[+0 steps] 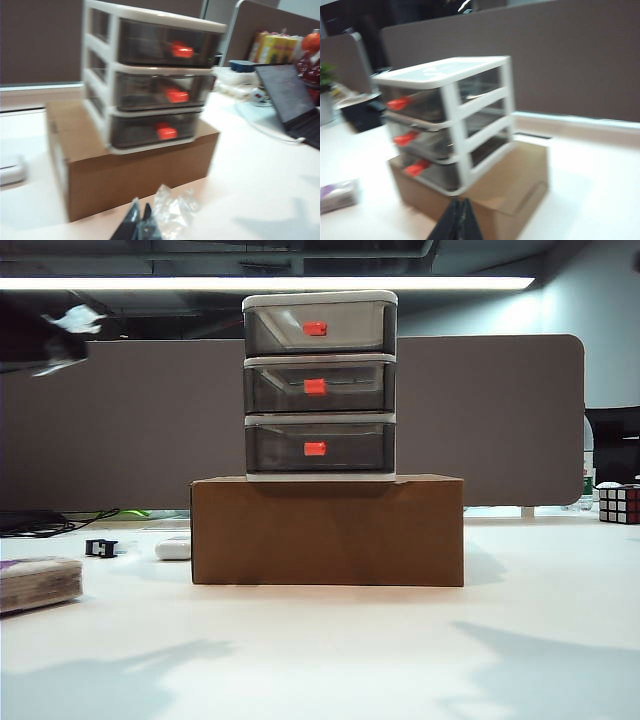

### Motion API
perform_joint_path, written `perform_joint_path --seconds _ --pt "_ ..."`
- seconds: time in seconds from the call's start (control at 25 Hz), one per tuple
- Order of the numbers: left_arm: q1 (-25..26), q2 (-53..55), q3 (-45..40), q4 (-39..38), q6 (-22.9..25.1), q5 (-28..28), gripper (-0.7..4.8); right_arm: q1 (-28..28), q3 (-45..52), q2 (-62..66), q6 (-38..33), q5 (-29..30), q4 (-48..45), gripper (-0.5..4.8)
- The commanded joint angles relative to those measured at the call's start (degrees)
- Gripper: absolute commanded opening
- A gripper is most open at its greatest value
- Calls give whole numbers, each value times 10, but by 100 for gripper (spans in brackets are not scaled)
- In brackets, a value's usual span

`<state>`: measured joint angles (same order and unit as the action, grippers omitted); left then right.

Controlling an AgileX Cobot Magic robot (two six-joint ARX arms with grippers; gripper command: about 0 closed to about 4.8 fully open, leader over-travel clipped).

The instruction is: Open the second layer of the drawer on the table, pick up a pack of napkins on the table and put it in, and finally close the drawer.

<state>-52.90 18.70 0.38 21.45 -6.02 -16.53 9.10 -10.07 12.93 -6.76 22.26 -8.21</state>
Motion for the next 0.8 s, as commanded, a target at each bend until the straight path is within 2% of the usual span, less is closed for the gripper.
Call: perform_joint_path --seconds 0.04,0.2,0.28,0.4,0.48,0.68,0.8 --pt "-22 43 1 116 0 -15 -5 45 -30 67 59 2 -6 -5" --pt "-19 88 3 196 -36 -18 -6 91 -75 157 69 15 -6 -5" --pt "-20 139 20 194 -51 -19 -6 119 -116 223 69 18 -7 -5" --pt "-20 212 50 197 -49 -26 -6 138 -162 286 71 21 -7 -5" --pt "-20 334 102 243 -37 -90 -6 148 -218 360 71 43 -6 -5" --pt "-29 499 163 335 -26 -144 -6 150 -275 437 71 127 -6 -5" --pt "-57 592 199 398 -9 -216 -6 150 -298 466 71 169 2 -5"
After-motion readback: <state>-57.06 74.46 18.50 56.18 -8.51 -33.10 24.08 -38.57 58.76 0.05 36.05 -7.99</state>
